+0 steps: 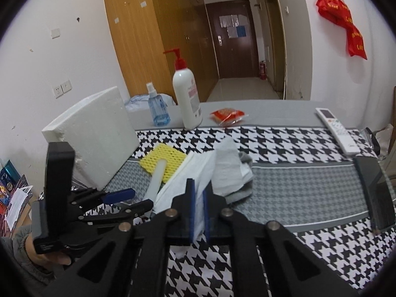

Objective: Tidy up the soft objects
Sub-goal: 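Close the right tool on the white mask stack and lift it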

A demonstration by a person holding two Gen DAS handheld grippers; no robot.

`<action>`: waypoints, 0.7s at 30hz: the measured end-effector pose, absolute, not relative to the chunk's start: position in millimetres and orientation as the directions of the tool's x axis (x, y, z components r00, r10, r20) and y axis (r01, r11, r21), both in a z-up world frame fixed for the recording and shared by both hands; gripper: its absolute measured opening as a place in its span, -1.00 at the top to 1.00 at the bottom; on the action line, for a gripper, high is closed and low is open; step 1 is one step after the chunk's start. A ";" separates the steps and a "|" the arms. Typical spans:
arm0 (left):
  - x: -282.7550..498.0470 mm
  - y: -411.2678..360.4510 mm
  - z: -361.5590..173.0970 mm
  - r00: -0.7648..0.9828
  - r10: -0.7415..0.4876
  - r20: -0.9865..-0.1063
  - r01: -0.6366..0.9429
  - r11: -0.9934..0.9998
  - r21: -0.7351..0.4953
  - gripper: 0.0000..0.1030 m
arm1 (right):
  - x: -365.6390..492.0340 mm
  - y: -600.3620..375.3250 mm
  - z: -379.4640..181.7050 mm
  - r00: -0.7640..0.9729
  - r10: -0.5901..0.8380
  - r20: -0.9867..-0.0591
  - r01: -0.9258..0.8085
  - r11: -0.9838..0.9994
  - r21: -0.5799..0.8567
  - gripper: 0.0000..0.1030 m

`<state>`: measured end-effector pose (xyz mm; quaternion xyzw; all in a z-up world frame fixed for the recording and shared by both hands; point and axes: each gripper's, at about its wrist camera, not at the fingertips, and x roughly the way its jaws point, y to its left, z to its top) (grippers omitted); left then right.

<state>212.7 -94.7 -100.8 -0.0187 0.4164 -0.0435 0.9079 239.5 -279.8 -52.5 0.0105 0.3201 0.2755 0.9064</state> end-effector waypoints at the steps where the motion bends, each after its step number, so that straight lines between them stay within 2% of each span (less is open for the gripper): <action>1: 212.6 -94.2 -100.7 0.650 -0.092 -0.755 0.060 0.996 -0.070 0.07 | 237.3 -281.6 -50.6 0.650 0.503 -0.569 -0.489 0.851 0.194 0.87; 8: 211.3 -92.9 -97.7 0.656 -0.087 -0.750 0.058 0.996 -0.065 0.03 | 223.6 -303.3 -34.6 0.697 0.480 -0.532 -0.453 0.871 0.191 0.87; 10: 211.1 -90.5 -95.8 0.662 -0.081 -0.745 0.049 0.997 -0.065 -0.07 | 219.7 -310.2 -29.5 0.715 0.469 -0.518 -0.439 0.878 0.190 0.87; 12: 209.8 -88.9 -93.9 0.666 -0.085 -0.741 0.046 0.996 -0.073 -0.35 | 217.7 -314.1 -27.1 0.722 0.466 -0.512 -0.435 0.881 0.188 0.87; 18: 203.9 -91.1 -90.0 0.674 -0.090 -0.733 0.062 0.996 -0.066 -0.37 | 222.3 -305.8 -40.9 0.682 0.460 -0.568 -0.432 0.881 0.194 0.84; 20: 202.5 -90.2 -90.6 0.672 -0.088 -0.735 0.058 0.996 -0.065 -0.37 | 226.1 -298.7 -48.6 0.659 0.473 -0.585 -0.443 0.872 0.206 0.63; 21: 202.6 -89.2 -91.0 0.671 -0.088 -0.736 0.057 0.996 -0.066 -0.37 | 227.6 -295.5 -51.4 0.649 0.479 -0.591 -0.449 0.868 0.210 0.35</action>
